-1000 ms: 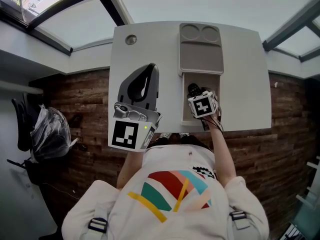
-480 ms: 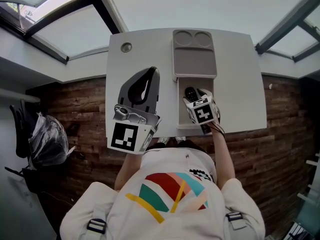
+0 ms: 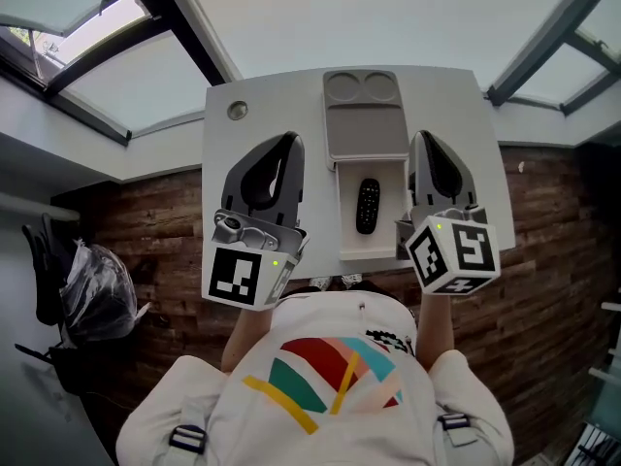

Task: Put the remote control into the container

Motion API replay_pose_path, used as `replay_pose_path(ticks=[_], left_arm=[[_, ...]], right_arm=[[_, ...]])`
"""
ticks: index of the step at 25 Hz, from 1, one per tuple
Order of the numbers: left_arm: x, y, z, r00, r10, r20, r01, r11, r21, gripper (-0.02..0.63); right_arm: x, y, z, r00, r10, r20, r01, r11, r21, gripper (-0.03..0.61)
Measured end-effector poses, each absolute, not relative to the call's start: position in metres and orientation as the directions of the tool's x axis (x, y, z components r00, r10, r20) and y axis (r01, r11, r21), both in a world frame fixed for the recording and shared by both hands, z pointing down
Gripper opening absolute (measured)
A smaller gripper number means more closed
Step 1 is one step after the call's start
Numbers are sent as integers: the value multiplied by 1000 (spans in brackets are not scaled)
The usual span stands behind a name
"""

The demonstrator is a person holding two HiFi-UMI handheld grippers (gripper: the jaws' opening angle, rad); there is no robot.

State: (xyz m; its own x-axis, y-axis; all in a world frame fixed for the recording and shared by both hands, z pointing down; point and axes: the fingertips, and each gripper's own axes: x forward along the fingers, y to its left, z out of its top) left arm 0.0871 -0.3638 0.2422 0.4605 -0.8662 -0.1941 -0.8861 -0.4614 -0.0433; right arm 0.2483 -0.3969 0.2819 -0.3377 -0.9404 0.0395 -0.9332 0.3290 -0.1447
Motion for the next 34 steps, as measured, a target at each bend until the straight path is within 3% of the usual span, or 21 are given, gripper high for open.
replay_pose_path(ticks=[3, 8, 11, 34], left_arm=[[94, -362, 230, 473, -853, -222, -880, -471, -65, 8], [104, -360, 221, 498, -830, -250, -866, -493, -89, 8], [109, -360, 222, 508, -823, -253, -859, -504, -89, 8], [97, -371, 229, 485, -840, -244, -873, -482, -77, 8]], right_arm=[[254, -370, 251, -301, -950, -77, -936, 310, -166, 2], [253, -340, 237, -259, -956, -138, -958, 273, -91, 2], [254, -337, 238, -231, -965, -127, -972, 234, -13, 2], [251, -351, 255, -248, -967, -66, -966, 252, -65, 2]])
